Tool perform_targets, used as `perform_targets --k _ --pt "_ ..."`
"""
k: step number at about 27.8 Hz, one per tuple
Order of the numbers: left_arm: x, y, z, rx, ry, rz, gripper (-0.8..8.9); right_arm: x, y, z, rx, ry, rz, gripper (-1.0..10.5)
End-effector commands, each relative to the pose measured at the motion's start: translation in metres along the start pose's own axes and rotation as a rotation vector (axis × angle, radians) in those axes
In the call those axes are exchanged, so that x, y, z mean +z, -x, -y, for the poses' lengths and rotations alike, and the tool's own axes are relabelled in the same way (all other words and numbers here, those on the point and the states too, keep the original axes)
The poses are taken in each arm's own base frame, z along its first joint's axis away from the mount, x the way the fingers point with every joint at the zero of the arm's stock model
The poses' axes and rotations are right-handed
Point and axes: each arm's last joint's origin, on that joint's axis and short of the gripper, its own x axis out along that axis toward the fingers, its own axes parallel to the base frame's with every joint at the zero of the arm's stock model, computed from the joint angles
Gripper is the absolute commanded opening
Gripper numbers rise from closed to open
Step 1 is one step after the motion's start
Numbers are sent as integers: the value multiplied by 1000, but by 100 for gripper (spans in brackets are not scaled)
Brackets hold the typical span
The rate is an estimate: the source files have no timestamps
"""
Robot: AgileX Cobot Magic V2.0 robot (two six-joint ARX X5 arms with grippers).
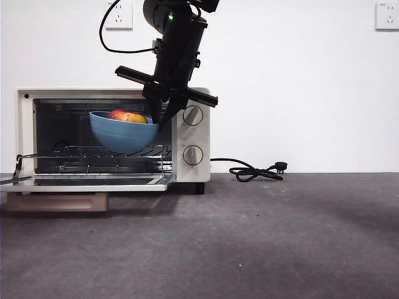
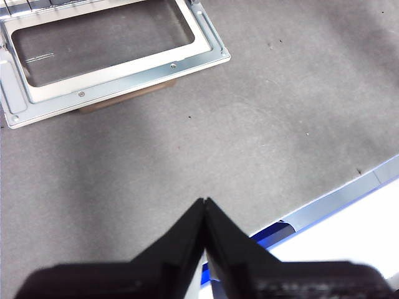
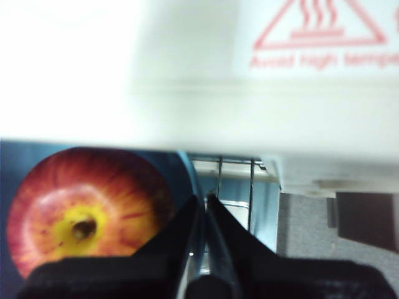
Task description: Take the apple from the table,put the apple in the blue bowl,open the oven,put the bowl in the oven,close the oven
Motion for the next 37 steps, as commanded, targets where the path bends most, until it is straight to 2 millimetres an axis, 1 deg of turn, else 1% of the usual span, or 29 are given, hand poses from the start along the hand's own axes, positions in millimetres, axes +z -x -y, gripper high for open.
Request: perform_targets --k 1,13,21,22,24,25,33,37 --pt "0 2 1 -5 -16 9 -5 0 -8 1 -11 -29 14 -16" --pt "0 2 2 -12 -24 7 -5 0 -8 1 -31 -29 27 -11" --pt "0 1 2 -16 -28 5 -5 0 -8 1 -29 -33 32 18" --pt "0 1 2 -17 -30 5 -5 1 -8 1 -28 -34 33 61" --pt "0 1 2 -18 -31 5 -5 1 -8 1 -25 -42 37 209" --pt "0 1 2 -18 -31 5 -5 1 -8 1 -24 -43 38 240" --pt "0 1 2 -17 -31 5 -5 4 -7 -2 -1 -58 70 243" --pt "0 1 2 -17 -31 5 -5 3 -5 -1 -11 -54 53 243"
